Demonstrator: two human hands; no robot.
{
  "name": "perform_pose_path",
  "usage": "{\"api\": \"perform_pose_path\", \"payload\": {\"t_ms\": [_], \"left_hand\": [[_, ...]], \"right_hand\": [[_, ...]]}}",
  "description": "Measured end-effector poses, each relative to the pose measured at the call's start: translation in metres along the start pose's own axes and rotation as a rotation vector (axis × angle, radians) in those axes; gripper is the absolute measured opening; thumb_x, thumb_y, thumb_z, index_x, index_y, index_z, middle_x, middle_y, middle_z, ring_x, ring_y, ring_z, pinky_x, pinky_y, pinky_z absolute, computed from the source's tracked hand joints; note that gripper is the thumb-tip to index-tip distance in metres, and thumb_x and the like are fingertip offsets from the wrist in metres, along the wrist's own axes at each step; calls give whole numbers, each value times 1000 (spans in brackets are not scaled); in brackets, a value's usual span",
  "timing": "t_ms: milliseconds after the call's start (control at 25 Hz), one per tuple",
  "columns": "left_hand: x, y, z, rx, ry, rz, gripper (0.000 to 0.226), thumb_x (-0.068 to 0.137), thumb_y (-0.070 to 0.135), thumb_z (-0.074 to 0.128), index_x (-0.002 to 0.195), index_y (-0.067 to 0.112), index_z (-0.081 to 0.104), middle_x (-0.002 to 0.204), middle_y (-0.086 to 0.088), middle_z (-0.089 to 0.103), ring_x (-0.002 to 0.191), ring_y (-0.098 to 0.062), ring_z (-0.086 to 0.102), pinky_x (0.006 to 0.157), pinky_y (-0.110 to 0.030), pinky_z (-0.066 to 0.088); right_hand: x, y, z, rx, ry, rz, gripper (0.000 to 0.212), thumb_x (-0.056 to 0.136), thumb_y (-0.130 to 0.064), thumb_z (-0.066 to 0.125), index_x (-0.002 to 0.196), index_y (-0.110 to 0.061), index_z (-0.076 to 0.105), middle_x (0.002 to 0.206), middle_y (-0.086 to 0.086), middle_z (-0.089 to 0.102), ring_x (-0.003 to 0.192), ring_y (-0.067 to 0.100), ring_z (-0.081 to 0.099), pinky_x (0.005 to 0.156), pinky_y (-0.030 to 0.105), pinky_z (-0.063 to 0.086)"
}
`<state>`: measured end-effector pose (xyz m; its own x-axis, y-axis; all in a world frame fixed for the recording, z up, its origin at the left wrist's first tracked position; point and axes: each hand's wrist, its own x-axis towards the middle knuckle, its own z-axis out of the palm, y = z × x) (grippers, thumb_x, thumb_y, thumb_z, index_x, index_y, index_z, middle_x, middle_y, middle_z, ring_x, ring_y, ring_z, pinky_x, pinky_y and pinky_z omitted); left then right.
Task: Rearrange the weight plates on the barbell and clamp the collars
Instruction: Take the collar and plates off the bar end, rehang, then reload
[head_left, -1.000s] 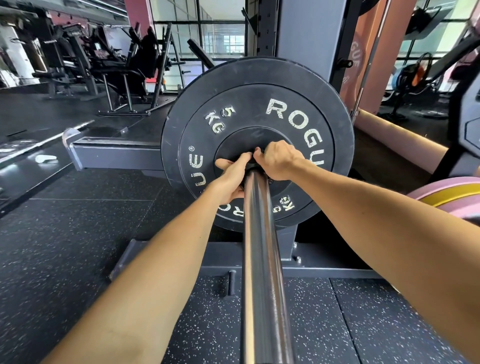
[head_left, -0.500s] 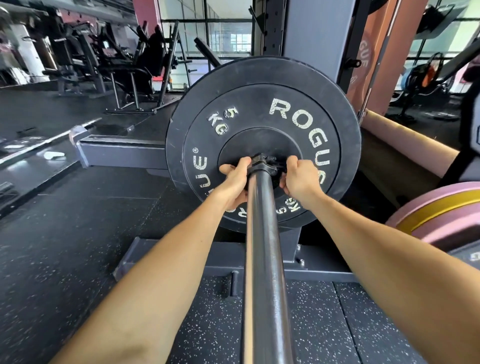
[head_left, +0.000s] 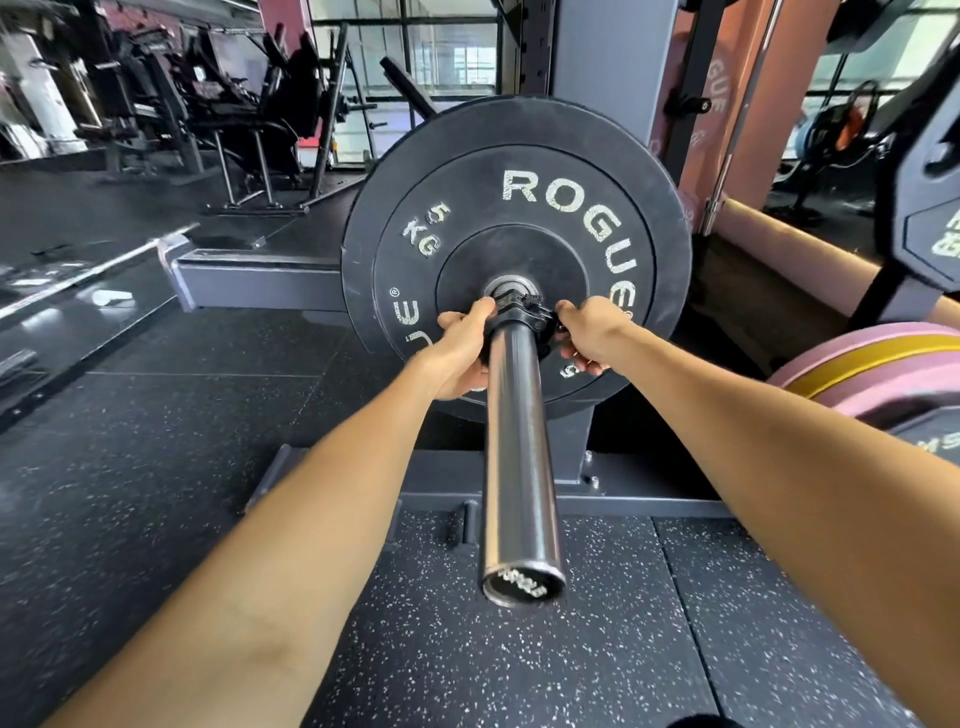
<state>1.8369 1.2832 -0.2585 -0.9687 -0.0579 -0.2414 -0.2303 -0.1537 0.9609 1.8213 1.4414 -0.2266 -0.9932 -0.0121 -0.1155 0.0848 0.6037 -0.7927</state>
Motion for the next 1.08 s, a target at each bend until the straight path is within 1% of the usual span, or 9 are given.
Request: {"api": "perform_pose_path", "payload": {"t_ms": [120,240,320,400,480,720,840,920,1080], "left_hand": [[-33,-6,0,5,-34,-7,44,99,43,48,122,11,29,113,-17,53,87,-28,63,84,-48,58],[-75,-14,1,35,-70,-4,57,100,43,45,140,5,29,110,-15,57,86,-27,61,69,-38,58],[-103,-21,-1,40,-102,-14,52,100,43,43,136,8,31,105,-17,56,85,-27,60,70,-38,58],[-129,-29,-4,39,-116,-12,35,101,43,41,118,13,35,100,-17,56,87,-27,61,86,-44,56],[-154,-36,-4,34,-170,-33,32,103,43,39,115,14,39,105,-19,61,95,-29,65,97,-47,52],[-221,-55,-4,-68,-218,0,43,104,34,42,141,15,33,136,-25,51,100,-37,68,70,-51,59],[-245,-60,-5,-46,-289,-1,33,106,33,38,131,12,43,135,-23,55,109,-40,65,81,-56,57],[-259,-66,-9,3,-373,-6,39,106,36,31,124,9,53,131,-21,60,113,-37,64,91,-56,54],[-279,-74,-18,51,-529,-32,56,102,47,27,128,6,55,103,-12,64,78,-21,63,86,-46,54]], "right_hand": [[-32,3,1,0,-16,54,47,104,-34,30,68,-8,47,54,7,52,21,14,37,29,12,28],[-73,10,1,20,-45,79,47,104,-35,28,69,-10,45,56,6,51,20,13,36,31,10,26],[-102,15,0,22,-56,62,47,105,-35,26,70,-10,44,57,7,50,20,12,36,30,10,25],[-130,19,1,13,-61,41,47,105,-35,26,70,-10,44,59,7,50,21,11,37,30,10,25],[-155,22,1,12,-66,47,47,105,-35,25,70,-10,43,60,7,50,21,11,37,30,10,24],[-226,34,2,0,-82,22,47,106,-35,22,71,-11,43,61,6,50,42,18,40,34,18,28],[-248,37,1,8,-88,18,43,105,-32,23,73,-12,44,60,6,51,43,18,40,34,17,27],[-262,39,-2,17,-104,16,41,104,-30,25,73,-12,44,59,5,51,41,17,40,35,17,28],[-282,41,-5,53,-117,-20,38,102,-27,28,72,-12,44,54,4,51,34,15,41,36,17,28]]}}
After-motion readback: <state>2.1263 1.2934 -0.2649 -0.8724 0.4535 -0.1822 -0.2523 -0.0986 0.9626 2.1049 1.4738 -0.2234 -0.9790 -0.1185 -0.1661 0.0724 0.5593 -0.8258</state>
